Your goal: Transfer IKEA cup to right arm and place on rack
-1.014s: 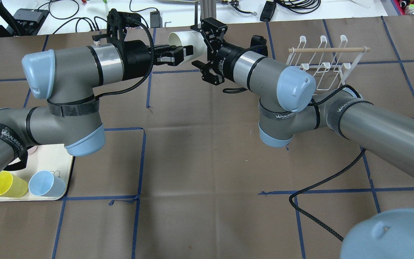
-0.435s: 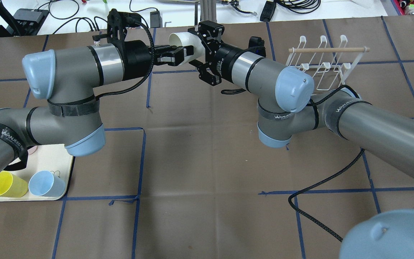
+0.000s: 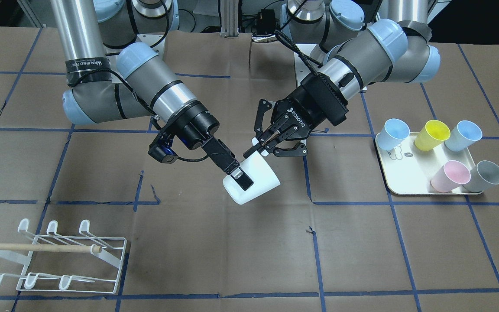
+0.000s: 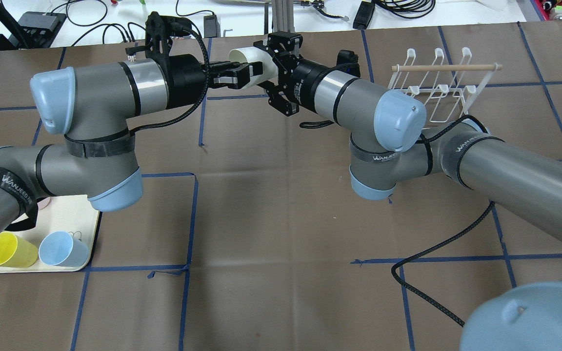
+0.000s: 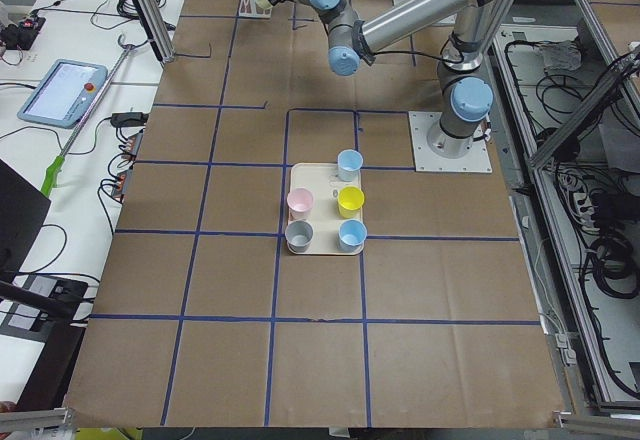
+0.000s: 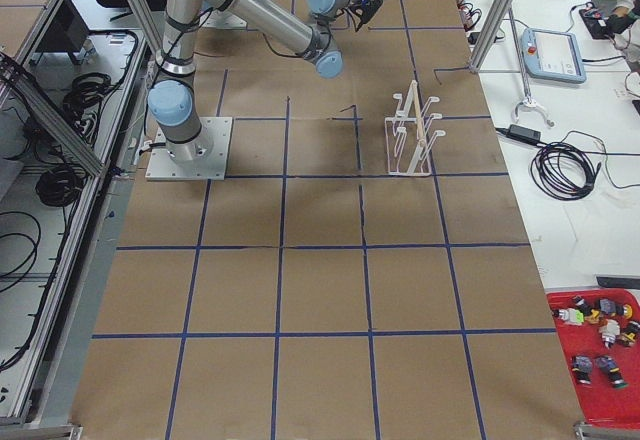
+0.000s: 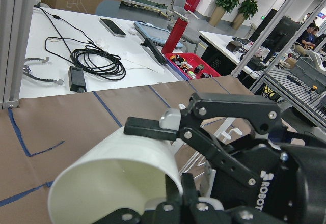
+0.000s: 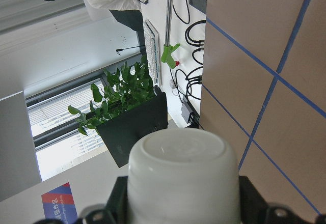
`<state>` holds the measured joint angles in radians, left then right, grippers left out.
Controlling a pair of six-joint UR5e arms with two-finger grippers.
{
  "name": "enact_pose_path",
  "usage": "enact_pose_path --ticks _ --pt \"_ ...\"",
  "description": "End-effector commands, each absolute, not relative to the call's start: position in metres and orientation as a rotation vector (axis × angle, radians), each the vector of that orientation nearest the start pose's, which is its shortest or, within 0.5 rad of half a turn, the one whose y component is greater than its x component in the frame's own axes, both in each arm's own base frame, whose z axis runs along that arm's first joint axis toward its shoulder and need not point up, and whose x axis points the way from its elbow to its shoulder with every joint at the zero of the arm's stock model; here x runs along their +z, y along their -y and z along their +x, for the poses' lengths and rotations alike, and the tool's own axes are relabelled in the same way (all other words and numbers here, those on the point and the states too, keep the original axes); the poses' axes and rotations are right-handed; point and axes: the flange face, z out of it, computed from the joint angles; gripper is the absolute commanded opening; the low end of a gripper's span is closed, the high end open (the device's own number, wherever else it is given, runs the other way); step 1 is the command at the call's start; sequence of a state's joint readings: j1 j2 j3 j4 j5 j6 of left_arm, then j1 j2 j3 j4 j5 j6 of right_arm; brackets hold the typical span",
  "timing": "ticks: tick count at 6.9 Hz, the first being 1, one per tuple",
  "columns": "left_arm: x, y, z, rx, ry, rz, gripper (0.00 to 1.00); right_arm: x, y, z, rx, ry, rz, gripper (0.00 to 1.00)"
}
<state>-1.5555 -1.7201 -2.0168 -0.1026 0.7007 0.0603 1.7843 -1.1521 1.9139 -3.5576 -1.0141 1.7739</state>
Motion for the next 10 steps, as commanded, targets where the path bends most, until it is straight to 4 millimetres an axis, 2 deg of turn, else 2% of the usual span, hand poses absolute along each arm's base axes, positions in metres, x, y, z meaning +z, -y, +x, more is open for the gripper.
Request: enact_pose_path --ticks 1,2,3,4,6,7,8,9,10 --pt "0.399 0.505 -0.202 1.019 2.102 -0.494 0.36 0.346 0.518 0.302 -0.264 -1.562 1.029 0.63" --pt "0.4 0.505 -0.202 1.019 2.101 -0.491 0.72 0.346 0.518 0.302 -0.264 -1.562 1.029 0.63" --pt "0.4 0.505 -0.202 1.018 2.101 -0.489 0.89 0.346 0.517 0.303 -0.263 -1.563 1.028 0.63" --pt "0.404 0.504 -0.201 1.029 2.098 -0.492 0.99 0.345 0.517 0.305 -0.26 -1.565 1.026 0.63" --pt "0.417 0.498 -0.187 1.07 2.101 -0.472 0.99 0.344 0.52 0.3 -0.274 -1.567 1.024 0.63" --pt "0.411 0.488 -0.169 1.072 2.122 -0.427 0.99 0.349 0.528 0.297 -0.291 -1.56 1.015 0.63" --pt "0.417 0.466 -0.148 1.104 2.141 -0.376 0.99 0.352 0.539 0.285 -0.345 -1.567 0.996 0.63" --pt "0.42 0.453 -0.125 1.108 2.172 -0.304 0.99 0.346 0.555 0.261 -0.491 -1.644 0.905 0.58" --pt "0.427 0.452 -0.11 1.092 2.199 -0.245 0.99 0.35 0.565 0.242 -0.694 -1.75 0.748 0.52"
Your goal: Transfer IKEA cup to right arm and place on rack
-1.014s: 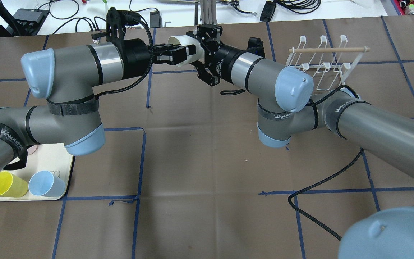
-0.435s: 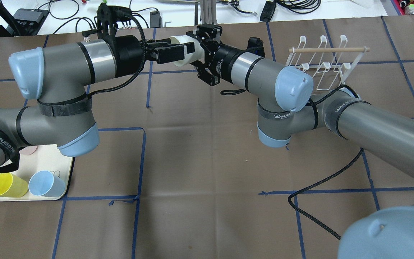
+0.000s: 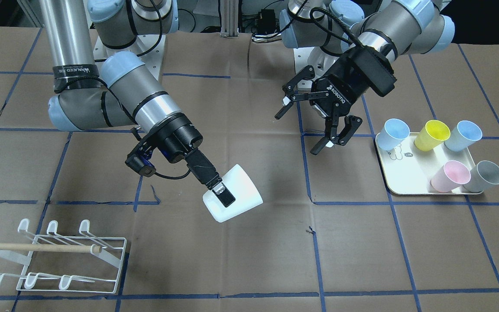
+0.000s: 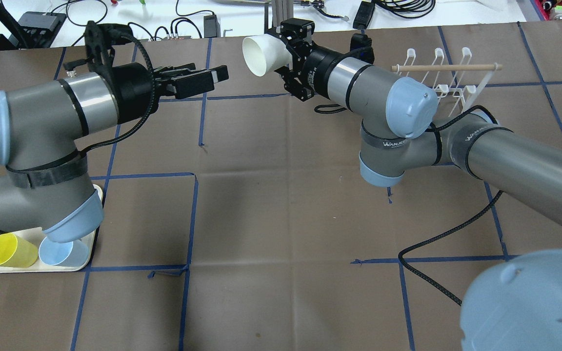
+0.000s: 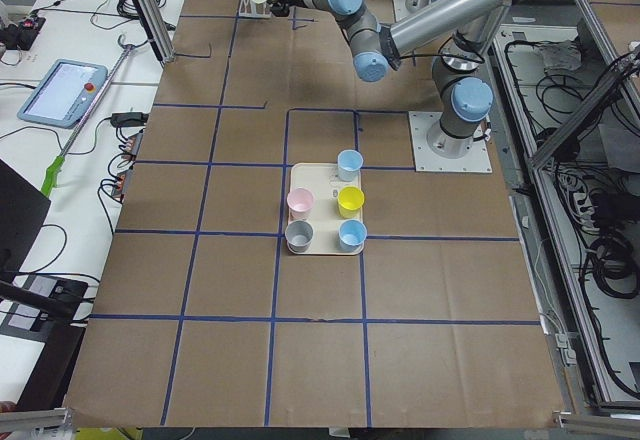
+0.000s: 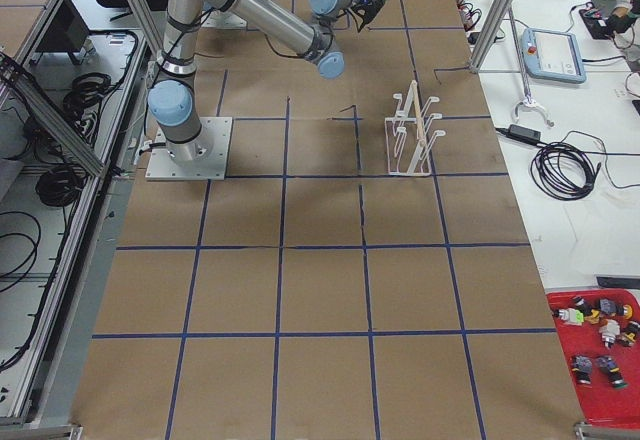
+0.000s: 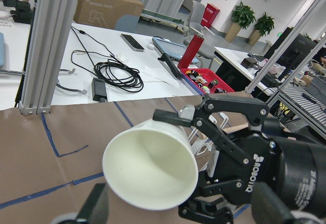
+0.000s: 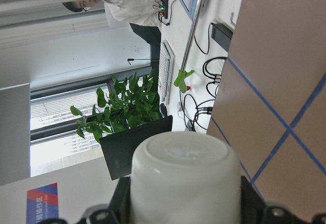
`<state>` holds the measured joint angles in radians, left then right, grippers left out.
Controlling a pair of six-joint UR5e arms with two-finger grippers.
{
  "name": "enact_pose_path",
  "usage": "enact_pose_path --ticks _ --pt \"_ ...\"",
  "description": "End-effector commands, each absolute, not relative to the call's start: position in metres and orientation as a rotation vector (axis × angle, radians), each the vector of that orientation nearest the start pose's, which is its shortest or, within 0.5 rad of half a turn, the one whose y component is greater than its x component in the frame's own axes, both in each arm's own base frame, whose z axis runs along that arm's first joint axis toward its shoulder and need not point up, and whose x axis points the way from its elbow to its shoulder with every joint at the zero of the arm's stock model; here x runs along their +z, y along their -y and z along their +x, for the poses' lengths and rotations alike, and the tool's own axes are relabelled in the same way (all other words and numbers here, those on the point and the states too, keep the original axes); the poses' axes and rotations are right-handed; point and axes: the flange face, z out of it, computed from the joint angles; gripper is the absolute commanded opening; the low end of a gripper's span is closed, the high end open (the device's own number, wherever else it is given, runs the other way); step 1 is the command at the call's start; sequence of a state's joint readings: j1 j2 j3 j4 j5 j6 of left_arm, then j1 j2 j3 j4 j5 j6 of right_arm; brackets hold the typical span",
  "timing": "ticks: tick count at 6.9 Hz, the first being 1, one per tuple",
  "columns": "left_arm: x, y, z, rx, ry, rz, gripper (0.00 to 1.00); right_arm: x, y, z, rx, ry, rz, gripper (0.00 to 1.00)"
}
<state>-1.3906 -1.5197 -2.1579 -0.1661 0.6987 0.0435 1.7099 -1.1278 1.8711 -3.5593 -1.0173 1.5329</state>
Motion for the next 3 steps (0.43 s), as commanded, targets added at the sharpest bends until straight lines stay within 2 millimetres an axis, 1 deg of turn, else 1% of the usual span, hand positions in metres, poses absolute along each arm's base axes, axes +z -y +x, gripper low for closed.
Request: enact_pose_path --ticks 1,2,3 --pt "0.424 0.457 -0.103 1.07 2.266 -0.194 0.99 0.353 0.571 0.231 -0.847 -1.83 0.596 0.46" --pt "0.422 0.478 -0.09 1.071 2.412 -0.104 0.99 0.354 0.58 0.214 -0.993 -1.894 0.503 0.41" --pt "0.437 0.498 -0.083 0.93 2.48 -0.003 0.99 0.353 0.591 0.191 -1.176 -1.974 0.44 0.41"
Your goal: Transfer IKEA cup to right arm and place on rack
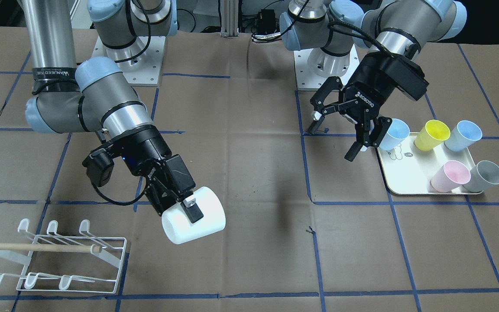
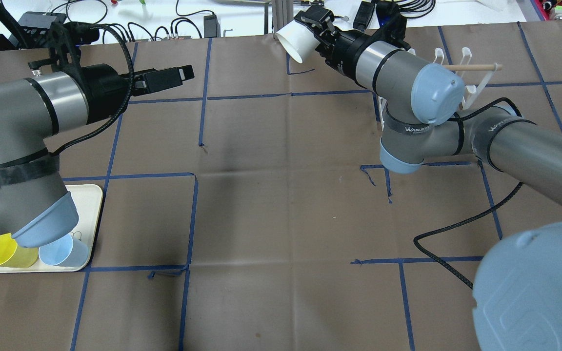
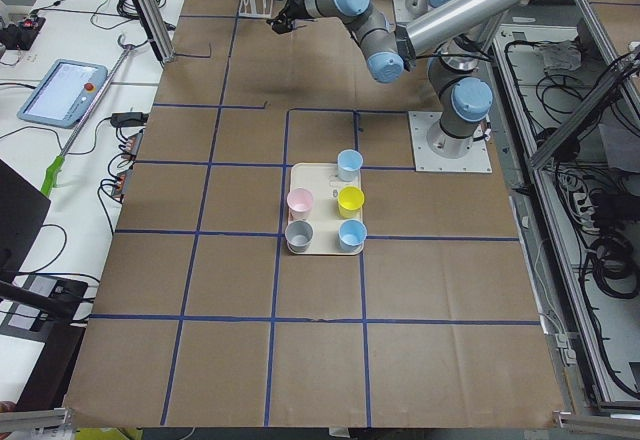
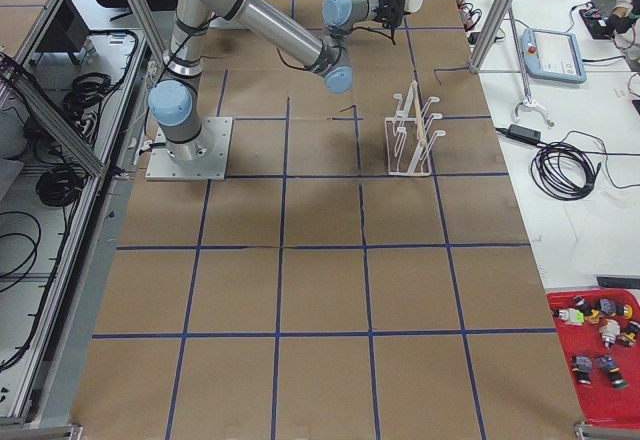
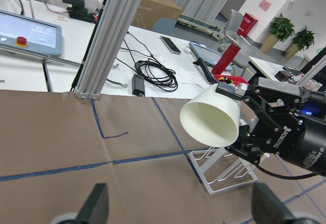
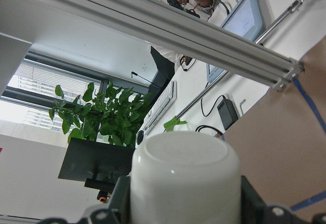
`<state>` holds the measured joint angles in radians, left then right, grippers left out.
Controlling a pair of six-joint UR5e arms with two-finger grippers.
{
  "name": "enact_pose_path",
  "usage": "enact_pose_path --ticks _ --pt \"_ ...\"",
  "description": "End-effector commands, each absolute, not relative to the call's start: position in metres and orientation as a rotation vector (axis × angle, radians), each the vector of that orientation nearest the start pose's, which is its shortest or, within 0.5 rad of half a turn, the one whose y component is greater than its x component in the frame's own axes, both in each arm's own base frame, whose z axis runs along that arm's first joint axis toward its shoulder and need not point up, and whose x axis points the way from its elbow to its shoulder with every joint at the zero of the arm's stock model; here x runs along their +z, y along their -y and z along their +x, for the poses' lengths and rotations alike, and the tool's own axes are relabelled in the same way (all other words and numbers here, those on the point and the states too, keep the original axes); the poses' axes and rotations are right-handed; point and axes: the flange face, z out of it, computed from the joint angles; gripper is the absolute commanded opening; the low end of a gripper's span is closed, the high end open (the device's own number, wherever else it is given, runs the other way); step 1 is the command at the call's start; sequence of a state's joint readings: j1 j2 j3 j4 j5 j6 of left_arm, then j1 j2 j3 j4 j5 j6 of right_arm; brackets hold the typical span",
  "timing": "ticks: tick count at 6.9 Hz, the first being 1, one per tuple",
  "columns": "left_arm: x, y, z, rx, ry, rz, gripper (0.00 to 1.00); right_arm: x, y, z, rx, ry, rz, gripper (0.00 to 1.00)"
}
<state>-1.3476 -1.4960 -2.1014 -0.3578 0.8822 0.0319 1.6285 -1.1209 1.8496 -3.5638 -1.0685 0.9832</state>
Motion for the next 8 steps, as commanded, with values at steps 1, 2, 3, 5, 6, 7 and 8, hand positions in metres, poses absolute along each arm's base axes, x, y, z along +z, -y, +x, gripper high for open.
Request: enact_pose_path --ticks 1,2,3,5,6,7,8 --pt "0.439 0.512 -0.075 0.83 2.601 0.073 0.99 0.354 0.604 0.173 -1.317 -2.039 0.313 0.41" --pt "0.444 0.516 -0.081 0.715 2.699 0.101 0.99 0.361 0.614 0.151 -1.495 -2.07 0.161 0.41" --pt "0.458 0.517 -0.091 0.596 2.833 0.108 0.99 0.354 0.626 0.133 -1.636 -2.105 0.016 0.41" --pt "0.486 0.515 -0.103 0.355 3.019 0.097 0.99 0.341 0.645 0.114 -1.877 -2.112 -0.223 0.42" --pt "0.498 0.511 -0.099 0.232 3.069 0.103 0.99 0.333 0.654 0.098 -1.919 -2.142 -0.264 0.42" --pt "0.503 0.51 -0.094 0.163 3.119 0.104 0.99 0.324 0.658 0.072 -1.935 -2.183 -0.253 0.43" --pt "0.495 0.507 -0.096 0.112 3.123 0.1 0.99 0.314 0.661 0.043 -1.941 -2.231 -0.239 0.43"
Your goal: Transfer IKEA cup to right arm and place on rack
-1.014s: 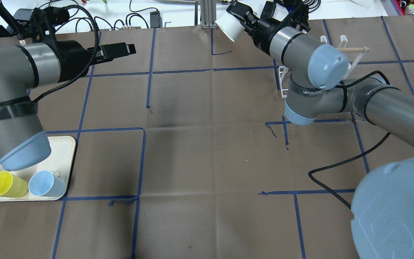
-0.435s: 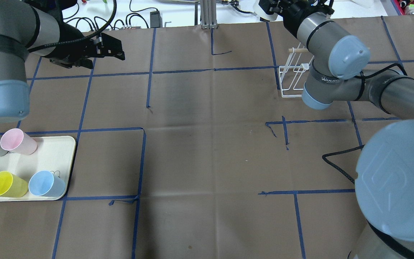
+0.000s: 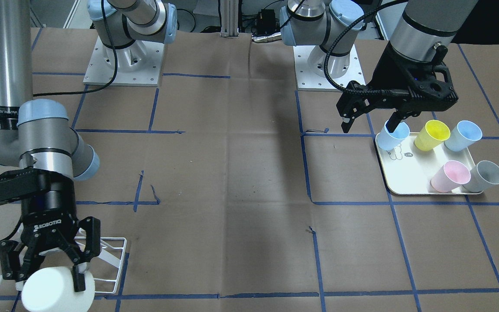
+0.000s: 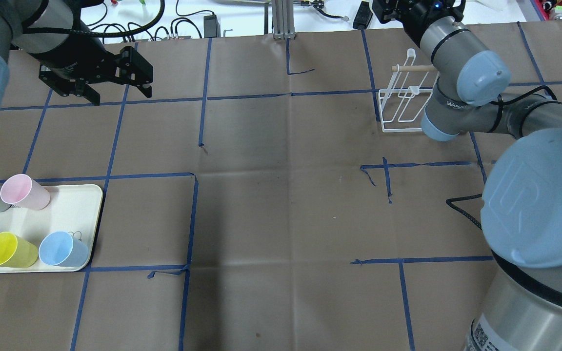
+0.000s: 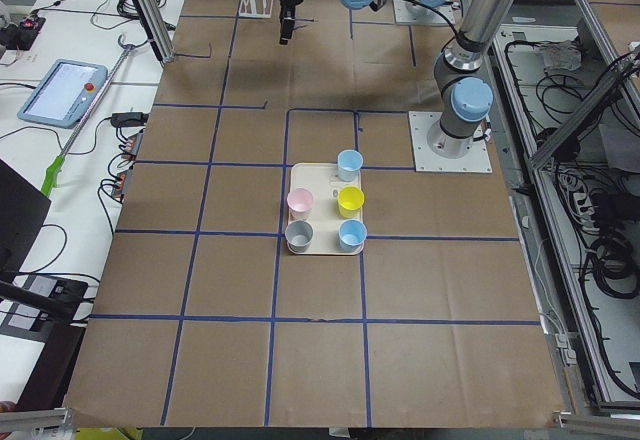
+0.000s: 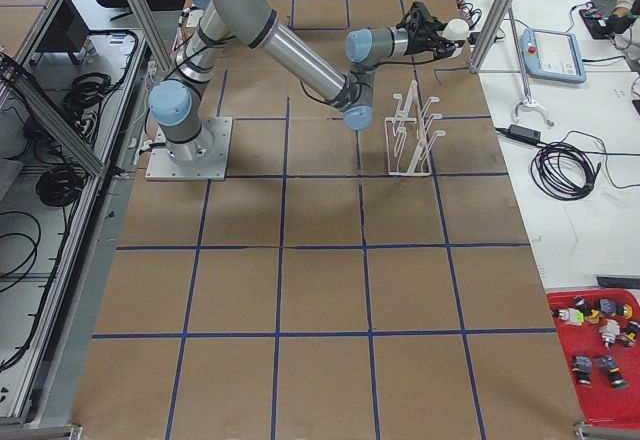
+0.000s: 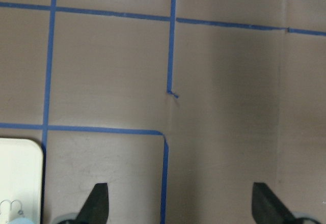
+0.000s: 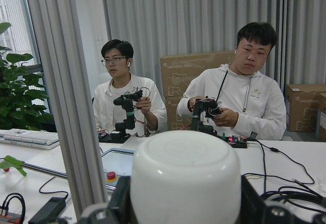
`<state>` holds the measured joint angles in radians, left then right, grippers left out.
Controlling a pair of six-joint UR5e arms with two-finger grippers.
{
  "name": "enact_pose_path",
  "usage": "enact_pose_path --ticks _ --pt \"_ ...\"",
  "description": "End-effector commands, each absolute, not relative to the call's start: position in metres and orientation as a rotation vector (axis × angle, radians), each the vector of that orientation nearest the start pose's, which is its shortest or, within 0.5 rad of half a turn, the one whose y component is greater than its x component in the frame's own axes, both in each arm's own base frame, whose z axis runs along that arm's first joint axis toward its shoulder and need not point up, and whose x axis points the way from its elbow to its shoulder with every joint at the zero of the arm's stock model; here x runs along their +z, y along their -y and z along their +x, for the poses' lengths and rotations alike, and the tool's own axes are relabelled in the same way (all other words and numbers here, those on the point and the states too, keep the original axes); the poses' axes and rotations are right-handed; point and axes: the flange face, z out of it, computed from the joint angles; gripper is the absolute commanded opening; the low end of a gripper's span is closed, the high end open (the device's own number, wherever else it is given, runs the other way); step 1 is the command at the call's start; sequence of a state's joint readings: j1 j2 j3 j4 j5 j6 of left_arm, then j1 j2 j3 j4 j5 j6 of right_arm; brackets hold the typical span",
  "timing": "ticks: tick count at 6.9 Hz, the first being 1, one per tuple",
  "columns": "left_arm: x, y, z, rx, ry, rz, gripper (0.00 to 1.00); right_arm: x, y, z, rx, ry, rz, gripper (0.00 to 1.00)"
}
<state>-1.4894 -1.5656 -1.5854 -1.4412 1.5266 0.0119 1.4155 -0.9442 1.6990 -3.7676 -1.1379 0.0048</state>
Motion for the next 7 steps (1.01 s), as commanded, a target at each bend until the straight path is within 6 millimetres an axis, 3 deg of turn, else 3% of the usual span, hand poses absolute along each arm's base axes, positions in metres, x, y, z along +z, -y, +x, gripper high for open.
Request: enact_pose_path --ticks 1,2,4,5,6,7 --pt "0.492 0.502 -0.098 -0.103 -3.157 -0.096 1.0 0.303 0.664 0.034 -1.943 -2.267 -0.226 0.43" --pt "0.491 0.498 -0.1 -0.099 -3.162 -0.103 1.0 0.298 0.665 0.031 -1.986 -2.327 -0.224 0.43" --pt "0.487 0.484 -0.109 -0.081 -3.157 -0.05 1.0 0.276 0.648 0.032 -1.974 -2.486 -0.081 0.44" --pt "0.474 0.476 -0.105 -0.043 -3.154 -0.036 1.0 0.273 0.648 0.032 -2.011 -2.489 -0.057 0.45" --pt "0.467 0.465 -0.099 -0.025 -3.145 0.067 1.0 0.273 0.648 0.046 -2.013 -2.47 -0.082 0.46" --pt "0.457 0.455 -0.065 0.035 -3.087 0.093 1.0 0.273 0.647 0.064 -2.008 -2.45 -0.114 0.46"
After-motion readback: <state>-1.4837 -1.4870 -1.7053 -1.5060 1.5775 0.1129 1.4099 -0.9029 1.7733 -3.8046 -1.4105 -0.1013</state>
